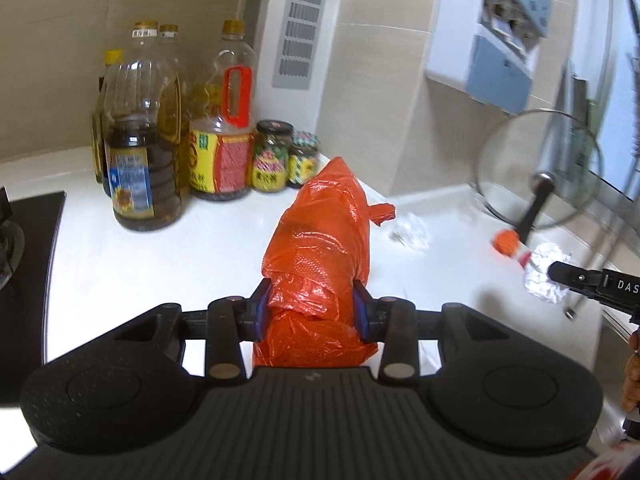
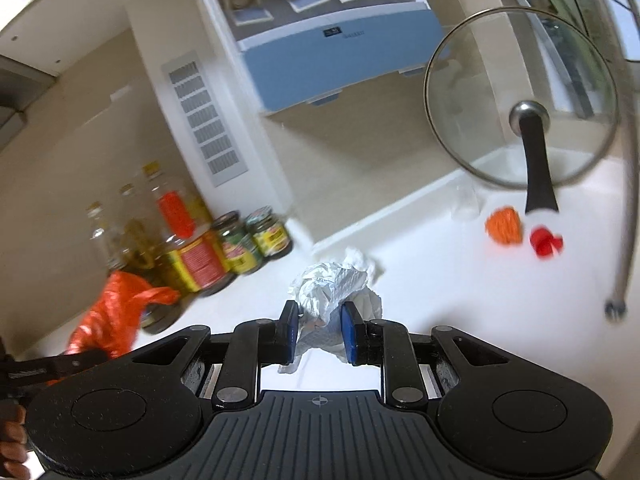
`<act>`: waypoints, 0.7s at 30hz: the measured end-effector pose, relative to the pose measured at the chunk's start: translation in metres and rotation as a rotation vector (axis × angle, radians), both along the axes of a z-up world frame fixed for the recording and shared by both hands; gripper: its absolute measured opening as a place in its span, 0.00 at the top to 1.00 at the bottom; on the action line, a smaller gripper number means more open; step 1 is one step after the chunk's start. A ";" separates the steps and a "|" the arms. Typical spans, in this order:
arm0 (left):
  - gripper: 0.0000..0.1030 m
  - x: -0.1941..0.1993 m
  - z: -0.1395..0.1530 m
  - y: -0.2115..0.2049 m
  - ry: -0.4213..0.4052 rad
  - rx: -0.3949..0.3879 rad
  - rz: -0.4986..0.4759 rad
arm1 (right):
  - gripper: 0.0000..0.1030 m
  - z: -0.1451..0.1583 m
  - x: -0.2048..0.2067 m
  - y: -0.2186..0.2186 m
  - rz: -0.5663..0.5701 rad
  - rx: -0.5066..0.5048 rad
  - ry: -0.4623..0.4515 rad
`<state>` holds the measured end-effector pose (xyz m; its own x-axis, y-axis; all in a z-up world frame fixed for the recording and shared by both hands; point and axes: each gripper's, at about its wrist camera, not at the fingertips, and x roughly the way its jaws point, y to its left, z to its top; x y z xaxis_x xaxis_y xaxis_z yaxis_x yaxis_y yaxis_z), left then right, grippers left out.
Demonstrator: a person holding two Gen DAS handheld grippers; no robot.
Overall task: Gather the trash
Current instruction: 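Carry the orange bag and tissue down over the wastebasket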
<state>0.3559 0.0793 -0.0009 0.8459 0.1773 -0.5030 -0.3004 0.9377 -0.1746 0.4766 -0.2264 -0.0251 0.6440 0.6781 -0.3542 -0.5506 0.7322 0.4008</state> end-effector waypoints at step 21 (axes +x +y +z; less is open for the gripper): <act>0.65 -0.117 -0.055 -0.026 0.159 -0.094 -0.196 | 0.77 -0.041 -0.168 0.018 0.091 -0.102 0.177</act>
